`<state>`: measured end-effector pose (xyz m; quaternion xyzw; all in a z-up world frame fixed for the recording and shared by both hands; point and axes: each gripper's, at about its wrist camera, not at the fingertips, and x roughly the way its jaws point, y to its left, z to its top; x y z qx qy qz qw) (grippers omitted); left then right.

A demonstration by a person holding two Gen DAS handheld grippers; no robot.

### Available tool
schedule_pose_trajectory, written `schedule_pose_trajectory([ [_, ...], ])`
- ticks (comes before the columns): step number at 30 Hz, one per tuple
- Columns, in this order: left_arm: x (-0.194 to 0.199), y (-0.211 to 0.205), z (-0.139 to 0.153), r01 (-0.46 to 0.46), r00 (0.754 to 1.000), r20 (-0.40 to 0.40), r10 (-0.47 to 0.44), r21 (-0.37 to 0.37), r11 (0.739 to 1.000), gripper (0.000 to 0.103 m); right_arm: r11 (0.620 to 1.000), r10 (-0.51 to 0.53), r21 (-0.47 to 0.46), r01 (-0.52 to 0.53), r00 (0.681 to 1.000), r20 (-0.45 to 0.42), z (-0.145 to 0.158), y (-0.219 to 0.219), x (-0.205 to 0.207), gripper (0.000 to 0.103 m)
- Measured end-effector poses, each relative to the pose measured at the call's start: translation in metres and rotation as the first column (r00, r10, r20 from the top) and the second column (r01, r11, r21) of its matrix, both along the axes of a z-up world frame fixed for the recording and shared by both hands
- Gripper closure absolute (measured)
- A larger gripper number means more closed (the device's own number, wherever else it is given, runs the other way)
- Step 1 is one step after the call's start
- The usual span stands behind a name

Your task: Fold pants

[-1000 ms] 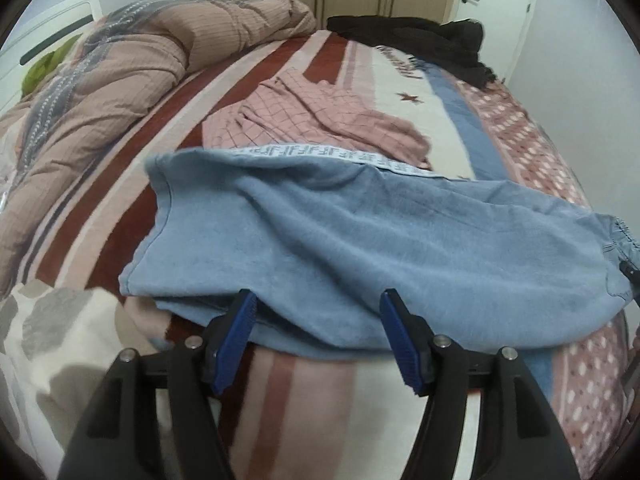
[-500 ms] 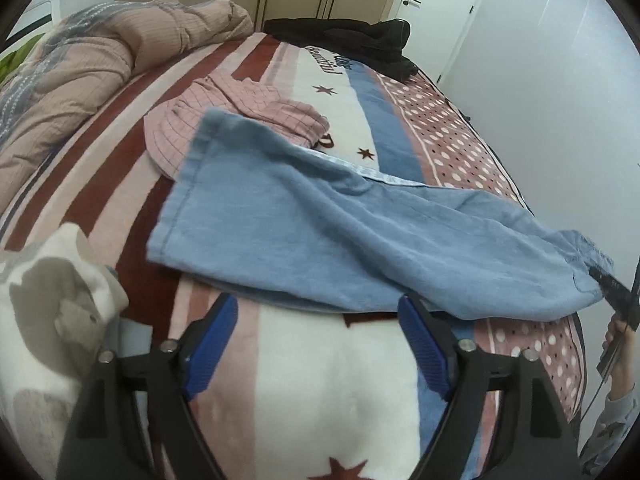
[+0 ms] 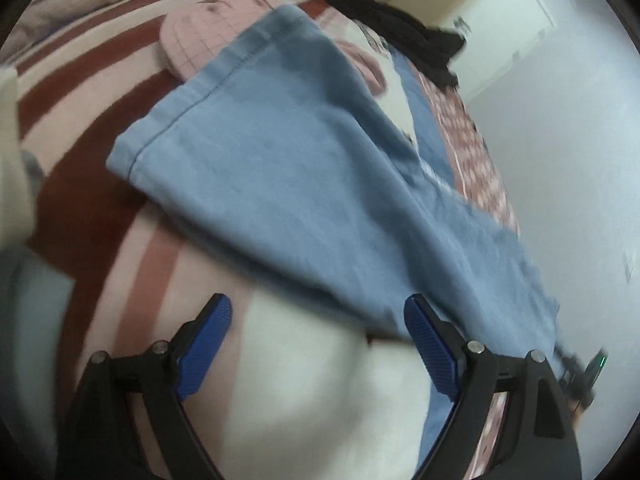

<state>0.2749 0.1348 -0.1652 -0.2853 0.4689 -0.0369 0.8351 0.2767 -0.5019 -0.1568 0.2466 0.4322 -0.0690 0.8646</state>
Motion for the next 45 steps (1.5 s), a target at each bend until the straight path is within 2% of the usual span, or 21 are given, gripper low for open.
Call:
schedule_pose_trajectory([
  [5, 0.02, 0.013, -0.004, -0.114, 0.991, 0.057, 0.118, -0.068, 0.991, 0.017, 1.0, -0.009, -0.009, 0.009, 1.0, -0.001, 0.001, 0.003, 0.001, 0.056],
  [8, 0.032, 0.015, -0.005, -0.167, 0.982, 0.076, 0.172, -0.067, 0.984, 0.018, 1.0, -0.021, -0.015, 0.021, 1.0, 0.011, 0.004, 0.002, 0.001, 0.055],
  [10, 0.038, 0.015, -0.003, -0.2, 0.977, 0.078, 0.2, -0.013, 0.98, 0.047, 0.999, -0.027, -0.04, 0.027, 0.999, 0.022, 0.01, 0.005, 0.003, 0.057],
  [11, 0.041, 0.015, -0.002, -0.21, 0.975, 0.072, 0.209, 0.006, 0.978, 0.077, 0.998, -0.029, -0.063, 0.031, 0.999, 0.029, 0.014, 0.007, 0.004, 0.063],
  [12, 0.044, 0.016, -0.003, -0.205, 0.977, 0.062, 0.204, 0.002, 0.979, 0.09, 0.995, -0.03, -0.099, 0.034, 0.999, 0.037, 0.02, 0.011, 0.005, 0.073],
  [14, 0.043, 0.016, 0.001, -0.199, 0.978, 0.067, 0.198, 0.009, 0.98, 0.097, 0.985, -0.023, -0.168, 0.035, 0.997, 0.071, 0.035, 0.02, 0.006, 0.082],
  [15, 0.038, 0.014, 0.008, -0.197, 0.977, 0.089, 0.192, 0.047, 0.979, 0.098, 0.976, -0.005, -0.214, 0.027, 0.995, 0.1, 0.048, 0.029, 0.007, 0.085],
  [17, 0.028, 0.015, 0.021, -0.199, 0.974, 0.13, 0.185, 0.108, 0.974, 0.098, 0.961, 0.029, -0.276, 0.013, 0.989, 0.146, 0.066, 0.044, 0.009, 0.087],
  [20, 0.017, 0.012, 0.039, -0.193, 0.97, 0.172, 0.169, 0.135, 0.972, 0.098, 0.922, 0.132, -0.384, -0.039, 0.967, 0.218, 0.1, 0.083, 0.017, 0.087],
  [24, 0.015, 0.01, 0.048, -0.157, 0.977, 0.169, 0.129, 0.16, 0.975, 0.098, 0.825, 0.347, -0.542, -0.162, 0.902, 0.258, 0.129, 0.162, 0.029, 0.087],
  [25, 0.015, 0.01, 0.049, -0.152, 0.978, 0.171, 0.123, 0.165, 0.974, 0.098, 0.782, 0.43, -0.583, -0.219, 0.867, 0.253, 0.132, 0.193, 0.032, 0.087],
  [27, 0.017, 0.011, 0.048, -0.141, 0.979, 0.17, 0.112, 0.175, 0.974, 0.098, 0.717, 0.537, -0.624, -0.311, 0.816, 0.212, 0.129, 0.234, 0.035, 0.087],
  [30, 0.018, 0.011, 0.045, -0.132, 0.982, 0.156, 0.107, 0.162, 0.978, 0.098, 0.586, 0.688, -0.648, -0.487, 0.721, 0.081, 0.106, 0.301, 0.039, 0.087],
  [31, 0.018, 0.013, 0.043, -0.13, 0.982, 0.154, 0.107, 0.154, 0.979, 0.098, 0.529, 0.728, -0.651, -0.544, 0.685, 0.019, 0.09, 0.325, 0.039, 0.087],
  [35, 0.015, 0.016, 0.039, -0.124, 0.984, 0.148, 0.102, 0.151, 0.981, 0.098, 0.434, 0.799, -0.584, -0.686, 0.592, -0.101, 0.044, 0.371, 0.037, 0.087],
  [37, 0.016, 0.014, 0.037, -0.12, 0.985, 0.144, 0.098, 0.157, 0.98, 0.098, 0.375, 0.805, -0.62, -0.689, 0.574, -0.152, 0.021, 0.388, 0.03, 0.087],
  [39, 0.016, 0.013, 0.035, -0.116, 0.986, 0.14, 0.093, 0.161, 0.98, 0.098, 0.338, 0.805, -0.651, -0.68, 0.567, -0.174, 0.008, 0.394, 0.022, 0.083],
  [41, 0.016, 0.013, 0.033, -0.112, 0.987, 0.134, 0.091, 0.159, 0.981, 0.098, 0.328, 0.806, -0.662, -0.674, 0.565, -0.176, 0.003, 0.395, 0.018, 0.079],
  [44, 0.016, 0.017, 0.029, -0.12, 0.987, 0.121, 0.104, 0.134, 0.984, 0.097, 0.309, 0.816, -0.652, -0.693, 0.545, -0.192, -0.001, 0.39, 0.016, 0.071],
  [45, 0.017, 0.018, 0.028, -0.12, 0.987, 0.118, 0.104, 0.128, 0.984, 0.096, 0.299, 0.825, -0.645, -0.704, 0.53, -0.197, 0.0, 0.388, 0.013, 0.066],
])
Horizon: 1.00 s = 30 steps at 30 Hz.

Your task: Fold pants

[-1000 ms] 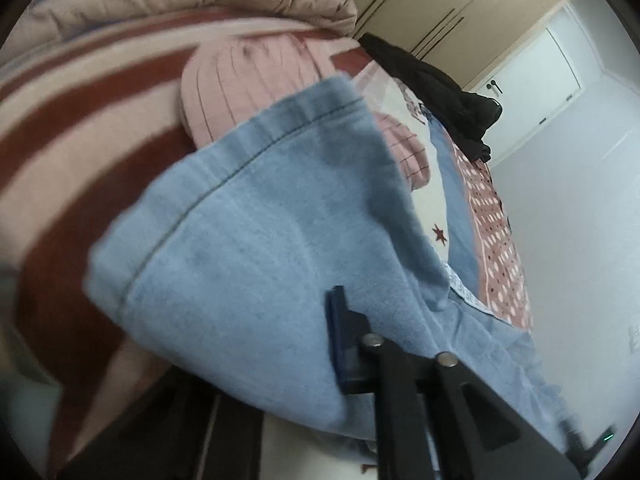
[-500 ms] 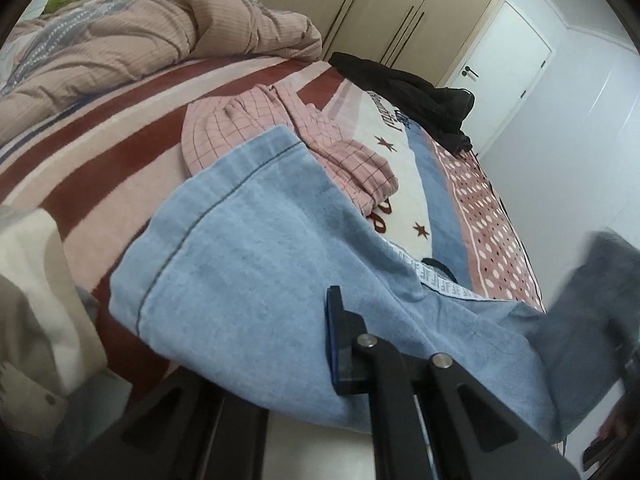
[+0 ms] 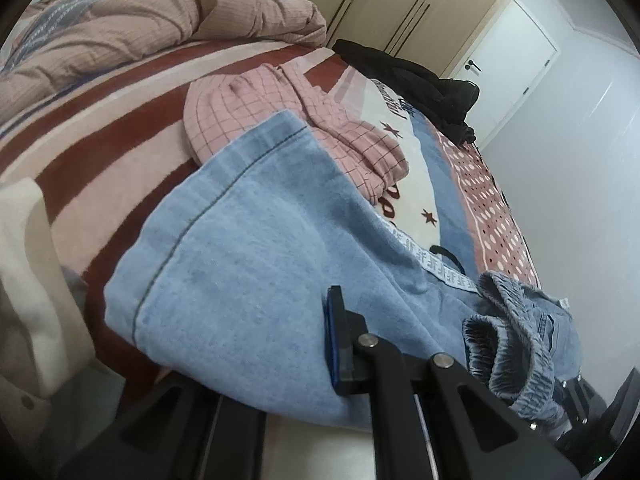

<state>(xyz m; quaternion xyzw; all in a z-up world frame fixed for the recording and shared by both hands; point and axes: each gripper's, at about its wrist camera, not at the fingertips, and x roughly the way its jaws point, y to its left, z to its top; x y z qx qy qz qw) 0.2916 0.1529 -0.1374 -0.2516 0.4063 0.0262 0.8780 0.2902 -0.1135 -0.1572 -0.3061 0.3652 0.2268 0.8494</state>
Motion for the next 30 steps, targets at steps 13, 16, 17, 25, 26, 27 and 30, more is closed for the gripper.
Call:
schedule_pose_trajectory([
  [13, -0.017, -0.071, 0.098, 0.109, 0.936, 0.296, -0.189, 0.267, 0.958, 0.1, 0.965, 0.04, 0.264, -0.009, 0.993, -0.11, 0.053, -0.04, -0.028, 0.035],
  [16, -0.01, -0.136, 0.134, 0.212, 0.879, 0.323, -0.351, 0.396, 0.894, 0.1, 0.94, -0.006, 0.339, 0.036, 0.996, -0.09, 0.071, -0.067, -0.034, 0.035],
  [17, -0.006, -0.167, 0.143, 0.267, 0.847, 0.322, -0.424, 0.432, 0.862, 0.1, 0.931, -0.025, 0.361, 0.054, 0.996, -0.084, 0.076, -0.078, -0.036, 0.035],
  [25, 0.014, -0.322, 0.091, 0.672, 0.646, 0.058, -0.761, 0.428, 0.604, 0.1, 0.871, -0.205, 0.437, 0.225, 0.974, -0.093, 0.099, -0.172, -0.053, 0.035],
  [26, 0.011, -0.331, 0.074, 0.697, 0.626, 0.009, -0.779, 0.442, 0.565, 0.099, 0.865, -0.223, 0.438, 0.244, 0.97, -0.099, 0.099, -0.183, -0.055, 0.035],
  [27, 0.01, -0.334, 0.063, 0.712, 0.614, -0.02, -0.789, 0.445, 0.543, 0.099, 0.861, -0.242, 0.435, 0.263, 0.965, -0.105, 0.098, -0.192, -0.058, 0.035],
  [30, 0.009, -0.323, 0.045, 0.747, 0.599, -0.077, -0.797, 0.413, 0.522, 0.09, 0.847, -0.287, 0.428, 0.316, 0.949, -0.133, 0.089, -0.215, -0.058, 0.035],
])
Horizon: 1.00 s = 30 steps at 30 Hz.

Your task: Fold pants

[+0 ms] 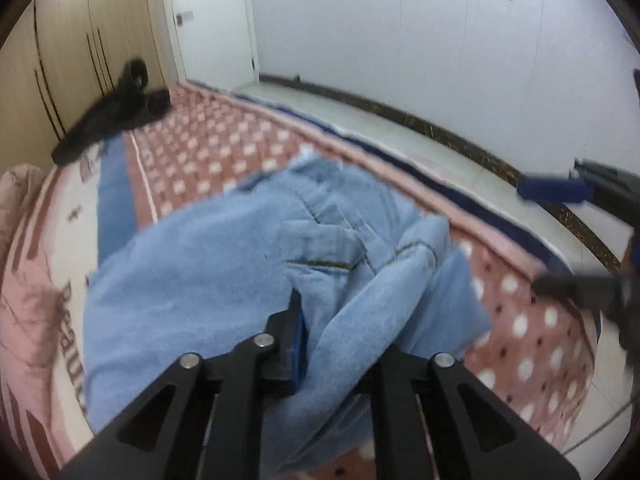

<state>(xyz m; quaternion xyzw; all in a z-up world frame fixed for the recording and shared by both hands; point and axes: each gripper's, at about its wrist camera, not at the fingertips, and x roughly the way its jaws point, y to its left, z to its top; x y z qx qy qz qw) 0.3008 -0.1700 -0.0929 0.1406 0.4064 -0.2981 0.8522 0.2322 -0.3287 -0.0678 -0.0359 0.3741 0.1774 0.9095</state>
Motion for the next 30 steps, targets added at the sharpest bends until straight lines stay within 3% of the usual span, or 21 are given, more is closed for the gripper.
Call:
schedule_pose_trajectory([
  [1, 0.0, 0.008, 0.0, 0.01, 1.0, -0.029, -0.011, -0.027, 1.0, 0.085, 1.0, -0.012, 0.007, 0.012, 1.0, -0.009, -0.002, -0.004, 0.002, 0.035],
  [3, -0.003, 0.018, 0.006, 0.032, 0.996, -0.077, -0.039, -0.092, 0.995, 0.05, 0.999, -0.025, 0.026, 0.025, 1.0, -0.017, -0.004, -0.01, 0.008, 0.035],
  [5, -0.016, 0.034, 0.018, 0.047, 0.997, -0.061, -0.056, -0.144, 0.988, 0.039, 0.997, -0.031, 0.065, 0.032, 0.999, -0.017, -0.002, -0.013, 0.016, 0.035],
  [7, -0.028, 0.041, 0.024, 0.052, 0.997, -0.045, -0.06, -0.158, 0.986, 0.039, 0.992, -0.029, 0.125, 0.032, 0.999, -0.022, 0.002, -0.011, 0.026, 0.035],
  [10, -0.032, 0.069, 0.035, -0.008, 1.0, -0.018, 0.005, -0.166, 0.986, 0.031, 0.981, -0.009, 0.195, 0.019, 0.999, -0.052, 0.003, 0.001, 0.047, 0.031],
  [14, -0.011, 0.112, 0.032, -0.2, 0.98, -0.032, 0.198, -0.168, 0.965, 0.03, 0.973, 0.008, 0.23, 0.025, 0.99, -0.142, -0.011, 0.029, 0.08, 0.029],
  [19, 0.011, 0.14, 0.008, -0.36, 0.932, -0.107, 0.346, -0.176, 0.916, 0.029, 0.994, 0.047, 0.108, -0.03, 0.986, -0.161, -0.036, 0.072, 0.094, 0.03],
  [22, 0.017, 0.141, -0.011, -0.369, 0.926, -0.151, 0.346, -0.171, 0.913, 0.026, 0.998, 0.023, -0.045, -0.032, 0.982, -0.185, -0.06, 0.085, 0.085, 0.032],
  [25, 0.011, 0.137, -0.023, -0.357, 0.928, -0.174, 0.329, -0.174, 0.918, 0.024, 0.985, 0.032, -0.162, -0.057, 0.988, -0.153, -0.074, 0.088, 0.066, 0.032],
  [28, 0.009, 0.134, -0.031, -0.335, 0.93, -0.214, 0.3, -0.148, 0.931, 0.024, 0.982, 0.022, -0.183, -0.048, 0.99, -0.138, -0.076, 0.083, 0.054, 0.032],
  [30, 0.011, 0.139, -0.03, -0.345, 0.922, -0.246, 0.299, -0.174, 0.922, 0.024, 0.982, 0.027, -0.181, -0.051, 0.991, -0.134, -0.074, 0.082, 0.051, 0.032],
])
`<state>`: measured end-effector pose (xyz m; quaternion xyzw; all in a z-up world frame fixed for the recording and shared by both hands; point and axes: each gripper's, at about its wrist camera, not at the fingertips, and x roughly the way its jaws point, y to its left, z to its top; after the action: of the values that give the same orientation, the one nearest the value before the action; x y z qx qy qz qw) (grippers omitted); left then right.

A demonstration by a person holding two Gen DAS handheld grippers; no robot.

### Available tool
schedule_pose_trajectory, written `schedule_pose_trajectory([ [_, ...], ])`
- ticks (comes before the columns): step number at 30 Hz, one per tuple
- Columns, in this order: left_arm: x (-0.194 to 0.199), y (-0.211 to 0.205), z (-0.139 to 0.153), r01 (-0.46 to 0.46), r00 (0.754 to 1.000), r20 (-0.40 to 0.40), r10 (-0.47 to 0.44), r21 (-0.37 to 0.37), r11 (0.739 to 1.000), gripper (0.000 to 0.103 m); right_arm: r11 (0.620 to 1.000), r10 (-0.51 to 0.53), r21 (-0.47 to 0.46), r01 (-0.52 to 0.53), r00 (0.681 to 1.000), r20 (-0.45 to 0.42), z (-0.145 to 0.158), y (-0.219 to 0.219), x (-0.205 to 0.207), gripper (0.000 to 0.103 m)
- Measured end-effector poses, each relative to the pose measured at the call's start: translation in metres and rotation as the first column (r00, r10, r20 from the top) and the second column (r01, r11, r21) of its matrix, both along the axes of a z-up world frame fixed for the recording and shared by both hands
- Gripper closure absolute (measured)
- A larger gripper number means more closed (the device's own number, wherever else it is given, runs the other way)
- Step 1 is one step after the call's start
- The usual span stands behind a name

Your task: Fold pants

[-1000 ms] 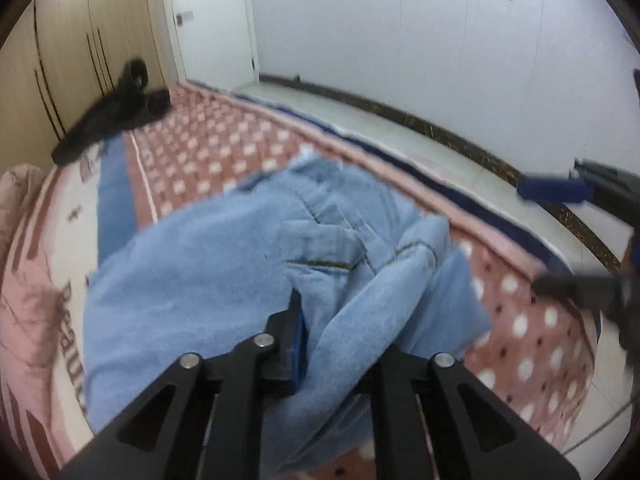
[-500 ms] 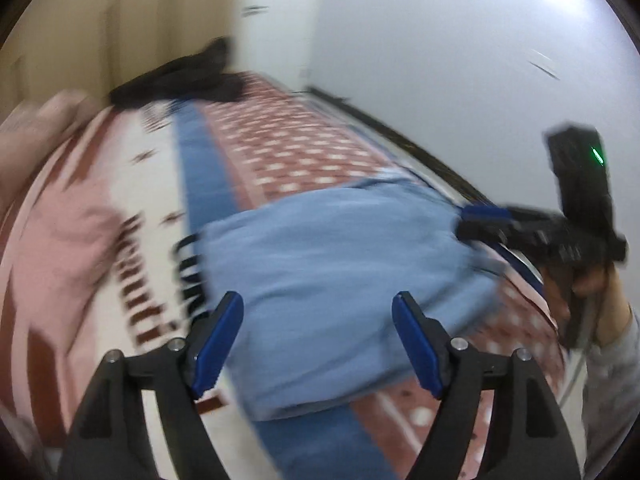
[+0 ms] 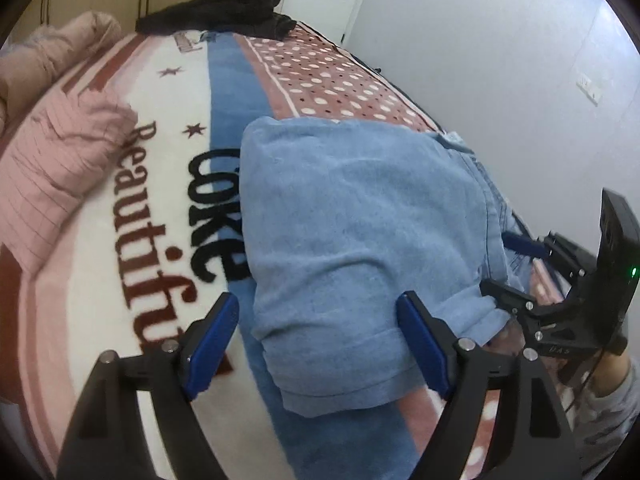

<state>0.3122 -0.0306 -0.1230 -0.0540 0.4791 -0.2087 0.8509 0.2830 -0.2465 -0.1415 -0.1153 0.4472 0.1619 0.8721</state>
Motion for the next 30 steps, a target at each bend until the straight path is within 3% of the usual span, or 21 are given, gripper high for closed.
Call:
schedule_pose_trajectory([
  [4, 0.007, 0.013, 0.01, -0.025, 1.0, 0.004, 0.026, -0.125, 0.992, 0.021, 0.994, -0.026, 0.102, 0.024, 1.0, 0.018, 0.022, -0.016, 0.003, 0.03],
  [6, 0.013, 0.02, 0.013, -0.059, 0.998, -0.003, 0.06, -0.196, 0.979, 0.018, 0.984, -0.075, 0.167, 0.069, 0.997, 0.027, 0.034, -0.03, 0.006, 0.018],
  [8, 0.021, 0.021, 0.013, -0.076, 0.997, -0.02, 0.074, -0.218, 0.973, 0.018, 0.974, -0.113, 0.202, 0.106, 0.993, 0.02, 0.04, -0.041, 0.012, 0.01],
  [10, 0.028, 0.017, 0.009, -0.083, 0.996, -0.036, 0.077, -0.205, 0.975, 0.018, 0.968, -0.139, 0.213, 0.137, 0.99, -0.002, 0.04, -0.05, 0.021, 0.01],
  [12, 0.033, 0.012, 0.001, -0.079, 0.996, -0.062, 0.068, -0.19, 0.979, 0.018, 0.966, -0.142, 0.21, 0.149, 0.989, -0.047, 0.032, -0.053, 0.028, 0.01],
  [17, 0.04, 0.008, -0.02, -0.072, 0.991, -0.126, 0.042, -0.242, 0.968, 0.017, 0.959, -0.162, 0.206, 0.193, 0.974, -0.158, 0.0, -0.056, 0.036, 0.009],
  [21, 0.04, 0.012, -0.026, -0.083, 0.988, -0.147, 0.041, -0.29, 0.954, 0.017, 0.929, -0.158, 0.297, 0.219, 0.964, -0.216, -0.019, -0.067, 0.038, 0.008],
  [23, 0.039, 0.01, -0.025, -0.078, 0.99, -0.136, 0.04, -0.281, 0.956, 0.019, 0.926, -0.131, 0.322, 0.197, 0.968, -0.215, -0.018, -0.067, 0.039, 0.015],
  [24, 0.037, 0.01, -0.025, -0.079, 0.99, -0.133, 0.043, -0.28, 0.957, 0.023, 0.919, -0.102, 0.353, 0.177, 0.97, -0.221, -0.017, -0.066, 0.039, 0.031],
  [25, 0.036, 0.01, -0.023, -0.082, 0.99, -0.129, 0.047, -0.278, 0.957, 0.025, 0.911, -0.084, 0.377, 0.168, 0.97, -0.229, -0.016, -0.065, 0.039, 0.033],
  [28, 0.029, 0.011, -0.018, -0.083, 0.993, -0.108, 0.055, -0.272, 0.959, 0.038, 0.909, -0.074, 0.39, 0.15, 0.976, -0.205, -0.009, -0.063, 0.037, 0.042],
  [30, 0.024, 0.006, -0.01, -0.071, 0.995, -0.08, 0.052, -0.256, 0.964, 0.049, 0.906, -0.073, 0.399, 0.144, 0.98, -0.187, -0.005, -0.063, 0.034, 0.059],
])
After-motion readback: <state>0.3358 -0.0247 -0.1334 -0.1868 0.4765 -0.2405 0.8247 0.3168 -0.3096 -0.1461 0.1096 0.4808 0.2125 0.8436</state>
